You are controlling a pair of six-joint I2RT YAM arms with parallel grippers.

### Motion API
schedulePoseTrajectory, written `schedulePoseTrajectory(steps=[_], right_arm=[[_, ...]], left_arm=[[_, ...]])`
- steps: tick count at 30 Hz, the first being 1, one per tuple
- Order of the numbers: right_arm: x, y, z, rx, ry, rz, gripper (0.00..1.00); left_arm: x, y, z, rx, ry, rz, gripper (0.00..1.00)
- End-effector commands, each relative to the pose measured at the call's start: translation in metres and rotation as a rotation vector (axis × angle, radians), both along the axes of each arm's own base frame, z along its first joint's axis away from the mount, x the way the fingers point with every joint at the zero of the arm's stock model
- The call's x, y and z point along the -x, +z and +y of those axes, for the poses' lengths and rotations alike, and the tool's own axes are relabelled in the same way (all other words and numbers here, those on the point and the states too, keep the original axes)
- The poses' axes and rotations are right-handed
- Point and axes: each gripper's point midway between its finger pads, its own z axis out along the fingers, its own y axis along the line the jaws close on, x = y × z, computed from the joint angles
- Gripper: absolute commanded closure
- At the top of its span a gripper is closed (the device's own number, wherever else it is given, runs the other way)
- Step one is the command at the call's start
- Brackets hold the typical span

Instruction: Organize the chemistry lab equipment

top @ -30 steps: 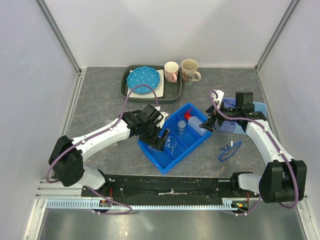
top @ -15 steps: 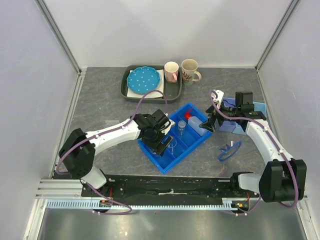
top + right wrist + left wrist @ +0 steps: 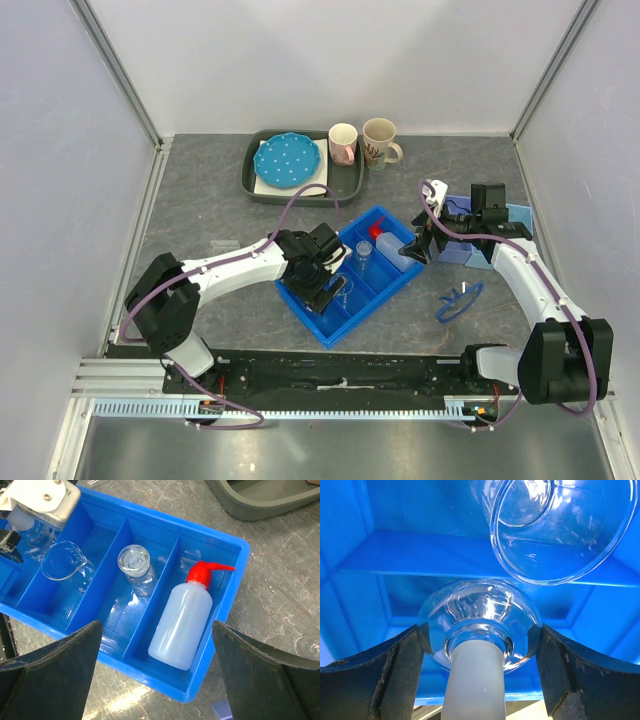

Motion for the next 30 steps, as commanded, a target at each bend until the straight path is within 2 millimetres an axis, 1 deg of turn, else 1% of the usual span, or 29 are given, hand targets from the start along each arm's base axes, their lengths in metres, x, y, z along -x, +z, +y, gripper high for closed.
schedulePoseTrajectory(steps=[1, 2, 7, 8, 12, 17, 20, 24, 27, 28, 30], right_arm=[[-0.007, 0.015, 0.001, -0.002, 0.019, -0.055, 0.02], [-0.008, 0.015, 0.001, -0.001, 0.020, -0.059, 0.02], [-0.007, 0.015, 0.000, 0.001, 0.019, -0.056, 0.02], [-0.007, 0.014, 0.001, 0.002, 0.020, -0.056, 0.02], [-0.007, 0.014, 0.000, 0.003, 0.019, -0.056, 0.02], [-0.008, 0.012, 0.000, 0.004, 0.018, -0.050, 0.02], [-0.007, 0.012, 0.000, 0.006, 0.020, -0.051, 0.02], [-0.008, 0.012, 0.000, 0.007, 0.019, -0.052, 0.02], [-0.007, 0.012, 0.000, 0.008, 0.022, -0.055, 0.02], [-0.007, 0.012, 0.000, 0.010, 0.020, -0.055, 0.02], [-0.009, 0.012, -0.003, 0.026, 0.008, -0.063, 0.02]], left_arm=[[-0.014, 0.019, -0.017, 0.061, -0.038, -0.074, 0.23], [-0.014, 0.020, -0.017, 0.064, -0.040, -0.075, 0.21], [-0.015, 0.024, -0.018, 0.075, -0.039, -0.084, 0.16], [-0.015, 0.025, -0.018, 0.077, -0.038, -0.086, 0.13], [-0.016, 0.029, -0.018, 0.089, -0.037, -0.097, 0.07], [-0.016, 0.039, -0.021, 0.120, -0.039, -0.109, 0.03], [-0.015, 0.047, -0.024, 0.145, -0.043, -0.117, 0.03], [-0.018, 0.068, -0.029, 0.197, -0.040, -0.153, 0.03], [-0.023, 0.092, -0.031, 0.247, -0.032, -0.207, 0.03], [-0.025, 0.104, -0.032, 0.283, -0.032, -0.243, 0.03], [-0.029, 0.117, -0.031, 0.315, -0.028, -0.292, 0.03]])
